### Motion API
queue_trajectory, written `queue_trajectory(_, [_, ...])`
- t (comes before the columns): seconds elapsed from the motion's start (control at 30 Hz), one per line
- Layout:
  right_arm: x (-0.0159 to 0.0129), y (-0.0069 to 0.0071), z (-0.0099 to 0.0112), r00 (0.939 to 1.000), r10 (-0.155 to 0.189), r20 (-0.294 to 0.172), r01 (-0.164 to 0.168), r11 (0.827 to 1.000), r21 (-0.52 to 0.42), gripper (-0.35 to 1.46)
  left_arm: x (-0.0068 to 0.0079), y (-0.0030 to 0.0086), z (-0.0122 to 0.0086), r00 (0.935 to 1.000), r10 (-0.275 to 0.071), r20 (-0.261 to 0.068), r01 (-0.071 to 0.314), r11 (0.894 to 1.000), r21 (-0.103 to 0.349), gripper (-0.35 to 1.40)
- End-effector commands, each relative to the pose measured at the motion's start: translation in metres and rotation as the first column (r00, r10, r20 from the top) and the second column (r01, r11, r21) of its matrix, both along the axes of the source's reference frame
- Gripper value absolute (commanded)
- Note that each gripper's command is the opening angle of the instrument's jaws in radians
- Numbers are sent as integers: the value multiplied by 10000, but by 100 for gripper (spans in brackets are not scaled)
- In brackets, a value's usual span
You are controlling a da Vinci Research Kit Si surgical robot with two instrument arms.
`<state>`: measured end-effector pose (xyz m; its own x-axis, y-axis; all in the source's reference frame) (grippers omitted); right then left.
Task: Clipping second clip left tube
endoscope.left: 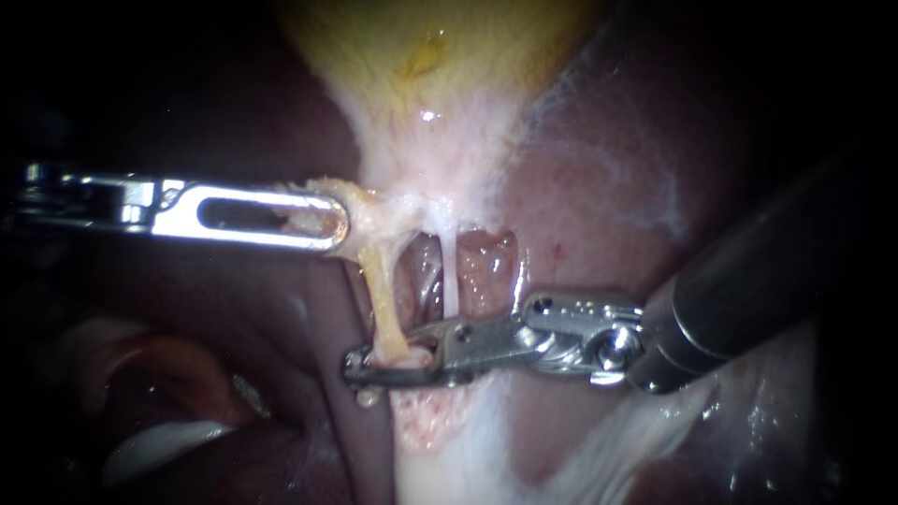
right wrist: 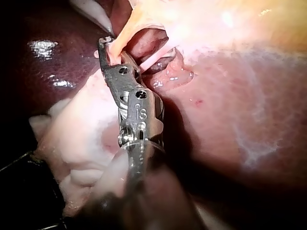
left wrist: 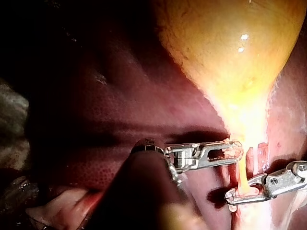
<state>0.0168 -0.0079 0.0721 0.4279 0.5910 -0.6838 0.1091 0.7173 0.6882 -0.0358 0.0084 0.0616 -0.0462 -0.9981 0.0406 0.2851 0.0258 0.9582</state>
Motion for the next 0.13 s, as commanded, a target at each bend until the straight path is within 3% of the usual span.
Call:
queue_trajectory(0.03, [0, 0, 0, 10000, 5, -3, -5, 10000, 2, -35, 0, 0, 0, 10000, -1, 3, 1, 10000, 2, -35])
queue_trajectory(0.13, [0, 0, 1, 10000, 4, -3, -4, 10000, 1, -35, 0, 0, 0, 10000, 0, 4, 0, 10000, 1, -35])
